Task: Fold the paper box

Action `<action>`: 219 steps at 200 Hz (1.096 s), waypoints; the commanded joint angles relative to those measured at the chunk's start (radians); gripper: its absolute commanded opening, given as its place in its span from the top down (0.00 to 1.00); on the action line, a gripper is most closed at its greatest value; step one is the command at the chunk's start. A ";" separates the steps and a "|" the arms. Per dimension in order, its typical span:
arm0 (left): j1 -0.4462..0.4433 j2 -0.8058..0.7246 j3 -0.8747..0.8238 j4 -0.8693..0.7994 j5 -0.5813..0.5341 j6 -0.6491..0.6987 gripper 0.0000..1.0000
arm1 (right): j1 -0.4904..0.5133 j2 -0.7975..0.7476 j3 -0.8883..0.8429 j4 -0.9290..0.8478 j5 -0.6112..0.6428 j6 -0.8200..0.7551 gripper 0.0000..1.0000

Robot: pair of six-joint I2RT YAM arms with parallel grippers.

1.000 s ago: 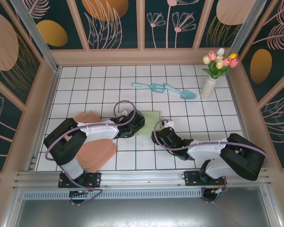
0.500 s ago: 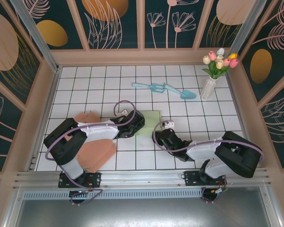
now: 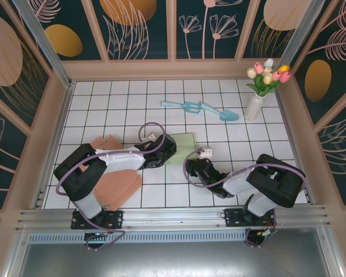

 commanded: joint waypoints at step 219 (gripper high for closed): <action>0.003 0.117 -0.025 -0.230 0.013 -0.004 0.41 | 0.007 -0.115 0.001 -0.187 -0.014 0.014 0.31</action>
